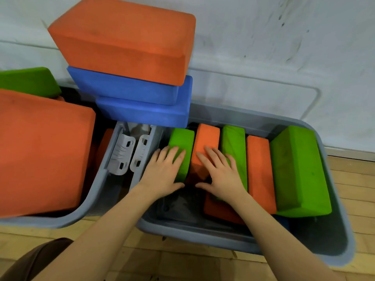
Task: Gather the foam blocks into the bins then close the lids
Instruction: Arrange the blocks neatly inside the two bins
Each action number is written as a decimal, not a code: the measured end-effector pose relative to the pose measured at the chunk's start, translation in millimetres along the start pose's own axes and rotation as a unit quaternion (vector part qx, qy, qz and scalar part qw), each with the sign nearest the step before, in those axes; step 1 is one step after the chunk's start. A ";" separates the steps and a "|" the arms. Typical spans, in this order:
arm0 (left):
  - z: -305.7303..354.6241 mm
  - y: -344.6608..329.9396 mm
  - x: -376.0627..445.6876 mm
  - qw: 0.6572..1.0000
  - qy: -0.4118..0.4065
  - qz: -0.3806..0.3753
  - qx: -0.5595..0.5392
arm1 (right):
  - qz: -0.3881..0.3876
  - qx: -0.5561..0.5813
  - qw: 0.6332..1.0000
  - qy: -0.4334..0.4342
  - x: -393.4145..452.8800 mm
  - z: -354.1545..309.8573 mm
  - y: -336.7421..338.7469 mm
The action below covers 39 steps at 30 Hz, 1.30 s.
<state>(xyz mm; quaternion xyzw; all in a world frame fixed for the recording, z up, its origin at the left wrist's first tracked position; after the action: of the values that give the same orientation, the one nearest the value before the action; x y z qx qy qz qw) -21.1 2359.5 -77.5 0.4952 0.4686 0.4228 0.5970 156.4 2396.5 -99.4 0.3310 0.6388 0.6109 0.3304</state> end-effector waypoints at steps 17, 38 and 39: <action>0.1 -13.2 30.6 0.988 0.042 0.141 0.055 | 0.125 -0.044 0.990 -0.053 39.8 1.8 3.9; -5.1 -17.1 35.3 0.985 0.145 0.053 -0.080 | 0.066 0.118 0.989 -0.067 51.0 -4.9 -6.5; -4.6 -11.4 35.0 0.984 0.131 0.081 -0.085 | 0.071 0.123 0.988 -0.068 51.7 -4.1 -7.4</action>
<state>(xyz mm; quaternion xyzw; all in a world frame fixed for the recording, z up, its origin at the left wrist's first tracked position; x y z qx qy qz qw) -18.1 2392.6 -94.0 0.4193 0.4638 0.5693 0.5339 123.7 2436.7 -107.6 0.4544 0.6601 0.5254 0.2858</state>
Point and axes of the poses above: each hand's wrist, its own x-axis towards the middle knuckle, its own y-axis out of the back of the hand, z = x × y, the point moved 3 cm from there along x, towards the middle knuckle, and after that the axes turned 3 degrees about -z, right-handed, at the moved point
